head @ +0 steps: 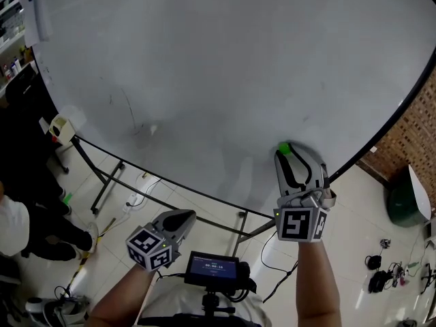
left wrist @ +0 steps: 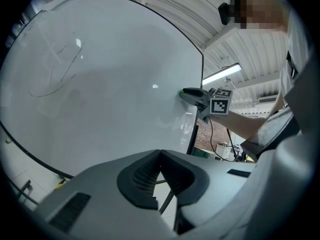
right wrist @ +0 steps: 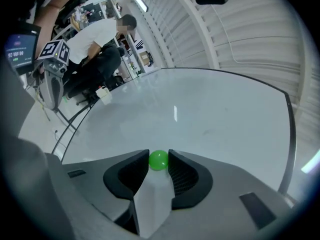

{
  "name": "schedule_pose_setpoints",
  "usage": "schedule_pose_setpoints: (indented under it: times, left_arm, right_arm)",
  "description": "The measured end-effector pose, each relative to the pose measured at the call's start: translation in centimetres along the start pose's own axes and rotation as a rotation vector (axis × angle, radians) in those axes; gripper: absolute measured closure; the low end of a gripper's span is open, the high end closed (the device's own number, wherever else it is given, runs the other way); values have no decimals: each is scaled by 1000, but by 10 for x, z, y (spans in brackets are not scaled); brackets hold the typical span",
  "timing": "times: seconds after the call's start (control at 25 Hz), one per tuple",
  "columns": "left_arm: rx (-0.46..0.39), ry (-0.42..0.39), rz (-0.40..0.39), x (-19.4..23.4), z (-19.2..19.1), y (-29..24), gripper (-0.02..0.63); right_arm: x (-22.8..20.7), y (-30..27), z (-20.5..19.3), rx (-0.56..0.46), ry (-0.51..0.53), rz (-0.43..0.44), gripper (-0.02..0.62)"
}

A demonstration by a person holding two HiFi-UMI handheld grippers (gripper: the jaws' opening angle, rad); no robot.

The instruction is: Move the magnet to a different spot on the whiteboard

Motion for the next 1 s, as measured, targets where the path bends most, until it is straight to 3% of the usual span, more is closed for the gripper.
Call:
schedule_pose_setpoints:
  times: [0.64, 1.0]
  left_arm:
    - [2, 13, 9, 7, -6, -6, 578]
    - [-2, 11, 2, 12, 1, -2, 578]
  right_arm:
    - [7, -6, -2, 24, 208, -19, 441]
    - [7, -11, 1, 50, 193, -13, 437]
Point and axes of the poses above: the fingertips, and each gripper's own axes: y backward along the fingers, x to its left, z out of its top, the point moved 7 cm from there along y, backward along the fingers, and after that the axes turned 8 degrees about -x, right-handed, at the moved point
